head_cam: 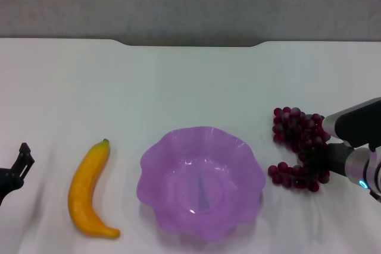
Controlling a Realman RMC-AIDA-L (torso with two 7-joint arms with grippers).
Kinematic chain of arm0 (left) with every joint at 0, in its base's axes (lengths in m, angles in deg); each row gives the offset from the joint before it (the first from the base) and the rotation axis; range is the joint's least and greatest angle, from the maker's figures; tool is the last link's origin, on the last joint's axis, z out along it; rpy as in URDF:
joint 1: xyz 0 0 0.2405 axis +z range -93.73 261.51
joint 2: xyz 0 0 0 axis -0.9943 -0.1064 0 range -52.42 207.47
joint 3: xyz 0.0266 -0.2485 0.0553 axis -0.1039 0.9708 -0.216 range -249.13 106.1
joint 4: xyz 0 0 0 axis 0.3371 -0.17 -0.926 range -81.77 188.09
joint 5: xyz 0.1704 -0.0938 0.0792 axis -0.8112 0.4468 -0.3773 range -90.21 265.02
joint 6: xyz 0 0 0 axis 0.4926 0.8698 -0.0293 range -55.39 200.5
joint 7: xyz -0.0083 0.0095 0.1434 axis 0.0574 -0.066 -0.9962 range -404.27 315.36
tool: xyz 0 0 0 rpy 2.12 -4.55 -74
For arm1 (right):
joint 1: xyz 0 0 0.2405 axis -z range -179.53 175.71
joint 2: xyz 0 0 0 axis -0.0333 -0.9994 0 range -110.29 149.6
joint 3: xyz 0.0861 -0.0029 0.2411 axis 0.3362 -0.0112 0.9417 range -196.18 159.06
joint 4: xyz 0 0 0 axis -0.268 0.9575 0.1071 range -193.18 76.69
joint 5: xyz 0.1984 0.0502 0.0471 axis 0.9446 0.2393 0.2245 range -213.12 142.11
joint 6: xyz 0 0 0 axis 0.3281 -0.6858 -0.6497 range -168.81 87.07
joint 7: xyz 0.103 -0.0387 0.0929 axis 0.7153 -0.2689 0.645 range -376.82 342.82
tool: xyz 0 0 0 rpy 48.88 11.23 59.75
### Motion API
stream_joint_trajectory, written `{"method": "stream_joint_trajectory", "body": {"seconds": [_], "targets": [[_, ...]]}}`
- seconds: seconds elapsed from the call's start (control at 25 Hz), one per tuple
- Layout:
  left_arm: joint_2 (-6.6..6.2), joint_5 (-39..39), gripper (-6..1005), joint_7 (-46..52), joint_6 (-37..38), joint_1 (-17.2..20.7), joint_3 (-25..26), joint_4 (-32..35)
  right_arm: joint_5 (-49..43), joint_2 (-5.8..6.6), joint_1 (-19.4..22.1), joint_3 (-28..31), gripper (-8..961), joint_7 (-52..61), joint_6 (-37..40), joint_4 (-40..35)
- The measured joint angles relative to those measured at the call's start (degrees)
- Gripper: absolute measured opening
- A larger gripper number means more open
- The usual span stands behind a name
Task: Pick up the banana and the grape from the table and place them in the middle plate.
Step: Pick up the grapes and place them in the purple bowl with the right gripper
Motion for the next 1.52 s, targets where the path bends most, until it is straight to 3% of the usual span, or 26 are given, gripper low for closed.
{"method": "stream_joint_trajectory", "body": {"seconds": [0.52, 0.92, 1.52], "targets": [[0.0, 0.0, 876, 0.0, 0.0, 0.0, 0.0, 0.0, 0.0, 0.0, 1.5, -1.2, 188, 0.0, 2.5, 1.4], [0.0, 0.0, 876, -0.1, 0.0, 0.1, 0.0, 0.1, -2.3, 0.13, 11.5, -2.1, 172, -3.0, 12.6, 12.4], [-0.05, 0.0, 876, -0.1, 0.0, 0.2, 0.1, 0.1, -2.3, 0.35, 13.5, -0.5, 159, -15.0, 13.3, 25.5]]}}
